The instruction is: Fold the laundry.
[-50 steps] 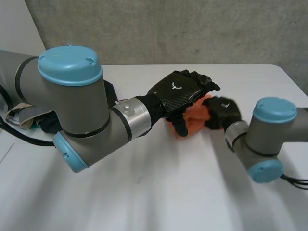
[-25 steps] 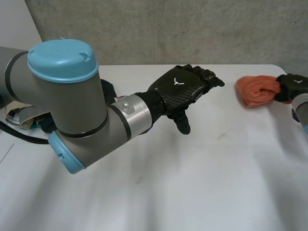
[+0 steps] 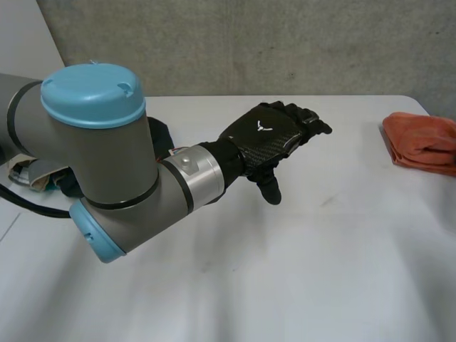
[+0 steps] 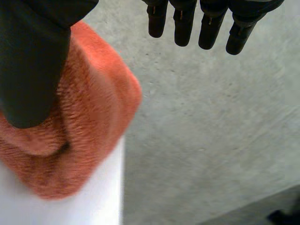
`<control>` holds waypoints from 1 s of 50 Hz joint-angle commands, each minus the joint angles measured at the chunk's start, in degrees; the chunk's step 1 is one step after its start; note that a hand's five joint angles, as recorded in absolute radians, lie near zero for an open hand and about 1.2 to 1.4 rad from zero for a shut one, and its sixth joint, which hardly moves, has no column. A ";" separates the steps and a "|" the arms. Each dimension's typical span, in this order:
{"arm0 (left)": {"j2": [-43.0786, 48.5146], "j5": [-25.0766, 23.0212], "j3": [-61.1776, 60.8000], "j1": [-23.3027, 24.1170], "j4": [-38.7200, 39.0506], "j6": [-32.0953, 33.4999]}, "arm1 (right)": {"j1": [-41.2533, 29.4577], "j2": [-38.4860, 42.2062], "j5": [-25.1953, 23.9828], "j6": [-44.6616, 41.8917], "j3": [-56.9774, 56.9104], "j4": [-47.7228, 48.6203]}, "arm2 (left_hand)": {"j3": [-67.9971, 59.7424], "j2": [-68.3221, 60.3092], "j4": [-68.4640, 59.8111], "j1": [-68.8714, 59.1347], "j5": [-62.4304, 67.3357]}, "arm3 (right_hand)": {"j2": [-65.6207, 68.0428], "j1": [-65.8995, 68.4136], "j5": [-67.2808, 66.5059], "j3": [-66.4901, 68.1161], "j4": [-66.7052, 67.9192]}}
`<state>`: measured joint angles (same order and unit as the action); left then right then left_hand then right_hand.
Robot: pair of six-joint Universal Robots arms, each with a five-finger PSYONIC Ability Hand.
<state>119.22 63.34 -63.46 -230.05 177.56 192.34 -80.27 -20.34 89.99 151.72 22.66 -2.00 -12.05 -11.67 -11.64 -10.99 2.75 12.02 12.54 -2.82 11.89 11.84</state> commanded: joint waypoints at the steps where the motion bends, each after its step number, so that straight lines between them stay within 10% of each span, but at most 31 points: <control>1: -1.36 1.43 0.27 -0.74 0.24 -0.12 | -0.32 -17.87 -3.85 -5.20 22.30 13.05 | 0.49 0.11 0.08 -0.57 -1.19 | -2.02 -2.54 2.82 -1.89 -1.84; 8: -3.03 15.03 1.59 -5.83 4.19 0.49 | -4.87 -35.79 -17.64 -5.73 48.57 28.79 | 0.83 0.45 0.41 -0.23 -1.52 | -2.02 -2.54 2.82 -1.89 -1.84; 16: -2.42 29.73 1.94 -17.77 8.32 11.00 | -12.01 -46.09 -21.70 -6.43 65.30 24.94 | 1.67 1.29 1.25 0.61 -2.36 | -2.02 -2.54 2.82 -1.89 -1.84; 27: 14.00 29.21 5.27 -36.76 15.26 33.71 | -14.65 -49.89 -21.70 -10.30 74.72 18.70 | 1.67 1.29 1.25 0.61 -2.36 | -2.02 -2.54 2.82 -1.89 -1.84; 34: 21.57 23.68 9.93 -40.65 16.24 33.54 | -14.56 -49.80 -21.61 -10.48 76.13 18.70 | 0.16 -0.22 -0.25 -0.90 -0.86 | -2.02 -2.54 2.82 -1.89 -1.84; 38: 23.07 21.13 11.08 -40.82 16.24 33.19 | -14.30 -49.88 -21.44 -10.48 76.83 18.70 | -37.56 -37.94 -37.98 -38.62 36.87 | -2.02 -2.54 2.82 -1.89 -1.84; 39: 23.07 20.86 11.08 -40.48 16.32 32.49 | -14.12 -50.06 -21.35 -10.48 77.18 18.70 | -66.50 -66.88 -66.92 -67.56 65.81 | -2.02 -2.54 2.82 -1.89 -1.84; 50: 10.96 21.21 8.89 -35.73 17.29 17.30 | -13.77 -54.89 -20.74 -9.95 77.45 18.78 | -67.95 -68.33 -68.36 -69.01 67.25 | -2.02 -2.54 2.82 -1.89 -1.84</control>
<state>139.15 84.26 -52.61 -268.56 194.63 218.57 -94.09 -71.87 69.00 141.33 100.29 16.72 -67.76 -67.84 -68.56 -57.95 54.92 12.01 12.54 -2.73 11.89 11.84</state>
